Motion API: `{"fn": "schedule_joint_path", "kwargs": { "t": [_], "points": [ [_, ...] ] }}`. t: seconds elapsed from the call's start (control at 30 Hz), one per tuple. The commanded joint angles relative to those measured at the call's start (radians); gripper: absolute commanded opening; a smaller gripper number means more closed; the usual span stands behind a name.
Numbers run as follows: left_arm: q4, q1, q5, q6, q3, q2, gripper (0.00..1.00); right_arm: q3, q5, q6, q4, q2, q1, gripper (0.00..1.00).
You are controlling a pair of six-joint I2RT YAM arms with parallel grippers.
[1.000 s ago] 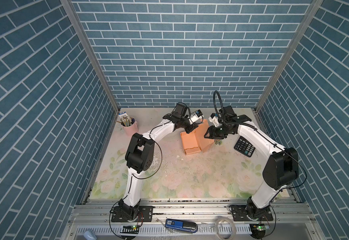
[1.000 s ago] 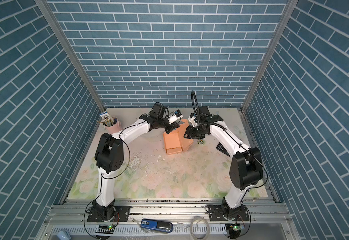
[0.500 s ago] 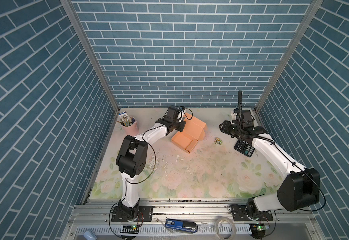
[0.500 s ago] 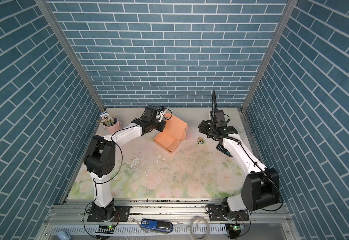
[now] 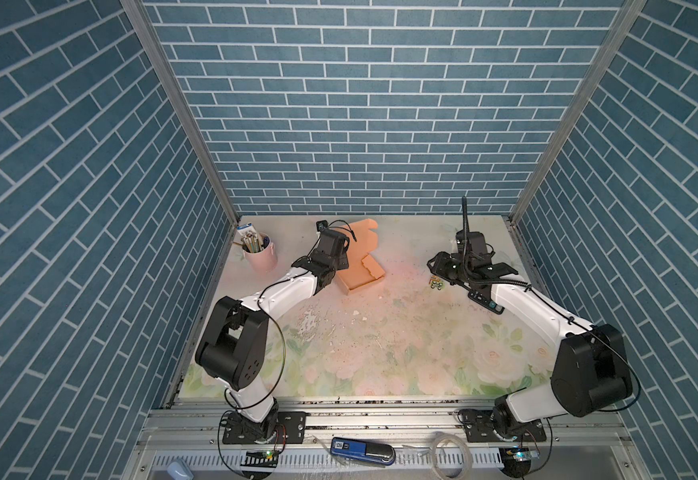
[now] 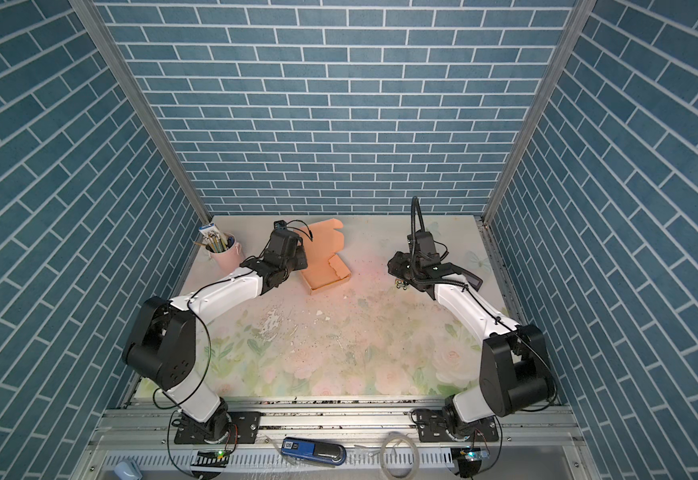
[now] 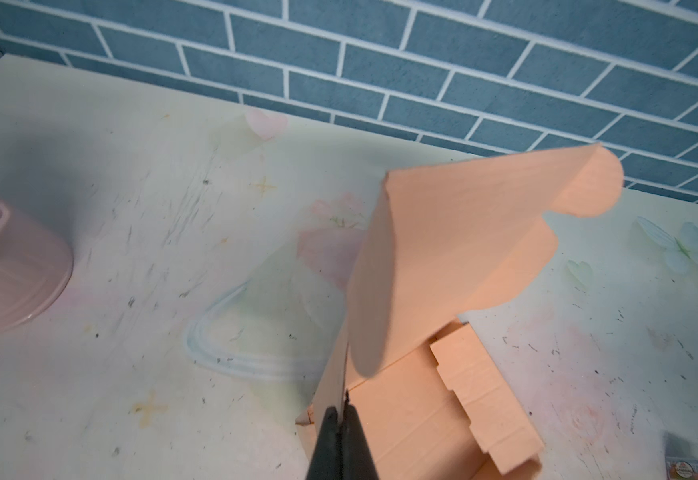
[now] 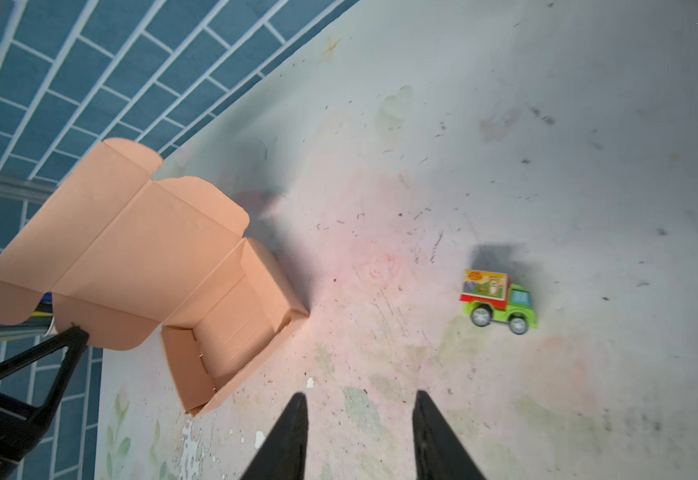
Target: Fold the paper box
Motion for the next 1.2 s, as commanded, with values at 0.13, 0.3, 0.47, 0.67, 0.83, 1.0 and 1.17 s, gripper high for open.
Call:
{"fn": "schedule_joint_path", "kwargs": {
  "t": [0.13,0.3,0.47,0.67,0.83,1.0,1.17],
  "points": [
    [0.166,-0.015,0.021,-0.044,-0.127,-0.062,0.00,0.039,-0.141,-0.146,0.165,0.164,0.057,0.45],
    [0.275,-0.014,0.132,0.020,-0.196,-0.073,0.00,0.121,-0.205,-0.265,0.199,0.282,0.057,0.43],
    [0.349,-0.030,0.191,0.080,-0.254,-0.108,0.00,0.158,-0.244,-0.366,0.239,0.366,0.058,0.44],
    [0.377,-0.059,0.203,0.127,-0.283,-0.144,0.00,0.118,-0.293,-0.390,0.361,0.432,0.058,0.43],
    [0.408,-0.068,0.253,0.166,-0.299,-0.153,0.00,0.120,-0.280,-0.436,0.372,0.458,0.061,0.43],
    [0.425,-0.068,0.297,0.194,-0.316,-0.148,0.00,0.114,-0.264,-0.489,0.350,0.433,0.061,0.43],
    [0.426,-0.068,0.311,0.222,-0.324,-0.145,0.00,0.048,-0.267,-0.524,0.366,0.338,0.060,0.44]
  ]
}}
